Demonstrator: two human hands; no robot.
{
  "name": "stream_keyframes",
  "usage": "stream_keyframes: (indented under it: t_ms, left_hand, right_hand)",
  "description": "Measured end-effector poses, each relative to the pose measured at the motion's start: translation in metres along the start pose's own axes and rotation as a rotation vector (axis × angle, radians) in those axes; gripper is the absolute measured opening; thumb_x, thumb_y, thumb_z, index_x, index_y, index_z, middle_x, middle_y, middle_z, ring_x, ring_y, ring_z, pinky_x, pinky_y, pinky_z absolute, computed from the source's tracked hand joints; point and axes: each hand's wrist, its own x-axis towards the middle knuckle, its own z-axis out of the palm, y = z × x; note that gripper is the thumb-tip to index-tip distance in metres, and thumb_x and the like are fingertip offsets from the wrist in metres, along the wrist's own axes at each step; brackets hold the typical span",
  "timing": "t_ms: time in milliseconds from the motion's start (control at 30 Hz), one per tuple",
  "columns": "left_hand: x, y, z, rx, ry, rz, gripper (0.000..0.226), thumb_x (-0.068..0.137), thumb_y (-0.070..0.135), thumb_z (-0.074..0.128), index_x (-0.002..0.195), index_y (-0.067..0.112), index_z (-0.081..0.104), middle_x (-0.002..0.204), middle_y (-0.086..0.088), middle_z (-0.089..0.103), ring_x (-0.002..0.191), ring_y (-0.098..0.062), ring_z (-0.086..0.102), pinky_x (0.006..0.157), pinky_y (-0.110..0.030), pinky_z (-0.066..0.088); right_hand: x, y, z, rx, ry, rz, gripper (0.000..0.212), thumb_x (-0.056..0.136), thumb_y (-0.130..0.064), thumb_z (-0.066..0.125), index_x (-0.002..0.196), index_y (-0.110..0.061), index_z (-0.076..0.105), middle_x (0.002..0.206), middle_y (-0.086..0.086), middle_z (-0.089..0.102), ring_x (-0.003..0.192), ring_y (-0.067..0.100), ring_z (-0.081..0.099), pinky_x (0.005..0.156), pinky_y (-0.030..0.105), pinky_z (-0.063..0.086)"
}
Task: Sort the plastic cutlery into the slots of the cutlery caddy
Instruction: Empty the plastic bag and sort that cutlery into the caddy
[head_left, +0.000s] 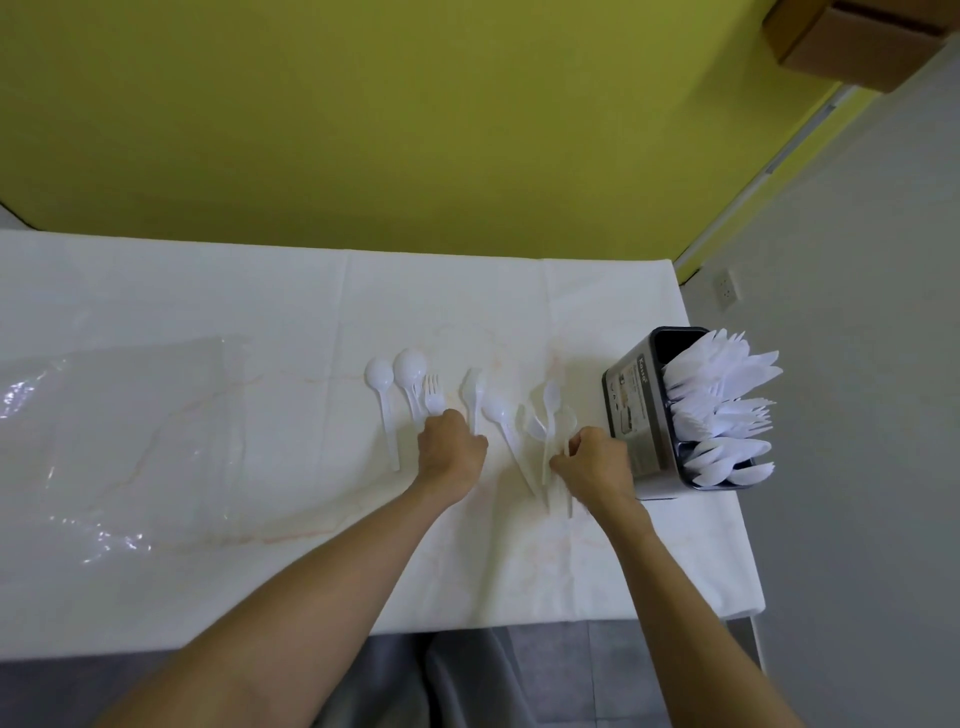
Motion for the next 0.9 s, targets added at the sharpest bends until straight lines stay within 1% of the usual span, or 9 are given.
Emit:
stream_keyframes:
  t_ms: [133, 200, 300, 367, 467, 600, 733, 833, 900]
  left_hand:
    - [-0.007, -0.004, -0.004, -0.038, -0.020, -0.006, 0.028, 0.077, 0.014, 0.053, 0.055, 0.009, 0.037, 0.051, -0.005, 0.043, 0.047, -0.018, 0.041, 0.047, -0.026, 0.032]
    - [-0.011, -0.009, -0.010, -0.078, -0.015, 0.026, 0.031, 0.077, 0.015, 0.055, 0.055, 0.010, 0.033, 0.051, -0.004, 0.042, 0.048, -0.017, 0.039, 0.048, -0.026, 0.030]
    - [-0.016, -0.021, -0.018, -0.176, 0.012, 0.043, 0.022, 0.077, 0.019, 0.060, 0.064, 0.005, 0.049, 0.060, -0.009, 0.056, 0.056, -0.019, 0.050, 0.055, -0.030, 0.040]
    - [-0.018, -0.033, -0.027, -0.244, 0.084, 0.011, 0.018, 0.078, 0.021, 0.065, 0.075, 0.005, 0.058, 0.069, -0.006, 0.065, 0.063, -0.017, 0.058, 0.057, -0.025, 0.043]
    - [-0.018, -0.052, -0.041, -0.319, 0.198, -0.036, 0.013, 0.080, 0.018, 0.066, 0.081, 0.007, 0.060, 0.073, -0.004, 0.068, 0.068, -0.019, 0.065, 0.058, -0.026, 0.048]
    - [-0.015, -0.073, -0.054, -0.413, 0.266, -0.125, 0.007, 0.082, 0.015, 0.065, 0.088, 0.013, 0.061, 0.078, 0.004, 0.068, 0.074, -0.017, 0.068, 0.060, -0.021, 0.048]
    - [-0.016, -0.083, -0.056, -0.442, 0.274, -0.145, 0.006, 0.082, 0.013, 0.063, 0.087, 0.015, 0.064, 0.076, 0.006, 0.068, 0.075, -0.020, 0.069, 0.071, -0.029, 0.051]
    - [-0.018, -0.085, -0.059, -0.426, 0.273, -0.135, 0.005, 0.081, 0.014, 0.062, 0.081, 0.010, 0.066, 0.074, -0.002, 0.070, 0.073, -0.021, 0.068, 0.064, -0.024, 0.046]
    - [-0.019, -0.088, -0.061, -0.405, 0.270, -0.123, 0.010, 0.080, 0.014, 0.062, 0.079, 0.005, 0.065, 0.073, -0.007, 0.070, 0.071, -0.022, 0.065, 0.061, -0.024, 0.044]
  right_hand:
    - [-0.002, -0.006, -0.011, -0.267, 0.017, -0.073, 0.014, 0.086, -0.009, 0.063, 0.079, -0.004, 0.052, 0.077, 0.011, 0.058, 0.068, 0.026, 0.057, 0.050, 0.024, 0.040]
    - [-0.002, -0.012, -0.013, -0.295, 0.010, -0.095, 0.024, 0.086, -0.013, 0.065, 0.072, -0.006, 0.047, 0.070, 0.007, 0.053, 0.064, 0.023, 0.055, 0.048, 0.024, 0.039]
    - [-0.002, -0.019, -0.017, -0.135, -0.096, -0.047, 0.030, 0.083, -0.014, 0.069, 0.064, -0.008, 0.047, 0.059, 0.006, 0.054, 0.052, 0.019, 0.057, 0.051, 0.027, 0.051]
    - [-0.005, -0.020, -0.018, -0.023, -0.198, 0.008, 0.019, 0.083, -0.010, 0.070, 0.071, -0.001, 0.058, 0.060, 0.009, 0.061, 0.050, 0.016, 0.060, 0.056, 0.027, 0.057]
    - [-0.010, -0.023, -0.011, 0.078, -0.238, 0.021, 0.016, 0.079, -0.009, 0.073, 0.077, 0.004, 0.064, 0.064, 0.014, 0.068, 0.052, 0.019, 0.066, 0.070, 0.040, 0.062]
    - [-0.018, -0.055, 0.019, 0.229, -0.190, -0.032, 0.027, 0.081, -0.018, 0.077, 0.071, -0.010, 0.053, 0.064, 0.006, 0.067, 0.049, 0.015, 0.069, 0.049, 0.024, 0.052]
    - [-0.014, -0.087, 0.064, 0.261, -0.150, -0.110, 0.027, 0.085, -0.013, 0.071, 0.073, -0.011, 0.047, 0.080, 0.014, 0.066, 0.052, 0.019, 0.066, 0.036, 0.014, 0.041]
    - [-0.009, -0.098, 0.084, 0.244, -0.086, -0.079, 0.017, 0.086, -0.012, 0.069, 0.085, -0.005, 0.053, 0.081, 0.012, 0.064, 0.064, 0.029, 0.069, 0.053, 0.031, 0.058]
    - [-0.006, -0.100, 0.089, 0.227, -0.081, -0.051, 0.017, 0.086, -0.014, 0.069, 0.090, -0.003, 0.056, 0.081, 0.013, 0.065, 0.066, 0.029, 0.071, 0.059, 0.037, 0.060]
